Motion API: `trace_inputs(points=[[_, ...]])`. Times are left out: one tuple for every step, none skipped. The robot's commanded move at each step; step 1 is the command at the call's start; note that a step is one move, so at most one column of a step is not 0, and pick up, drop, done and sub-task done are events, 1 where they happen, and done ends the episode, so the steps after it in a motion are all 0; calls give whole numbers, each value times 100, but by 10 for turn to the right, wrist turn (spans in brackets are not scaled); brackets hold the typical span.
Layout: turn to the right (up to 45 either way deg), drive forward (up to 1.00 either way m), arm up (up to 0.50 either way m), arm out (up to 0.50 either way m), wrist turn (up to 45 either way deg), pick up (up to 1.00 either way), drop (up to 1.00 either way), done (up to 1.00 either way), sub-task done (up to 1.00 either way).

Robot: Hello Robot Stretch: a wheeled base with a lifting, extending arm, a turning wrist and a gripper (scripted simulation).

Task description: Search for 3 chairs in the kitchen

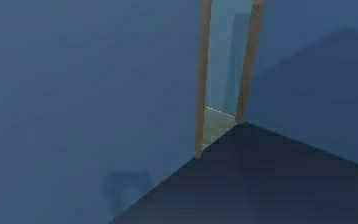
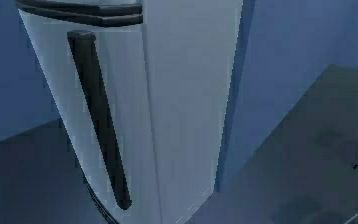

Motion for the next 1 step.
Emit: trace_inputs(points=[[0,20,0,0,0,0,0,0,0]])
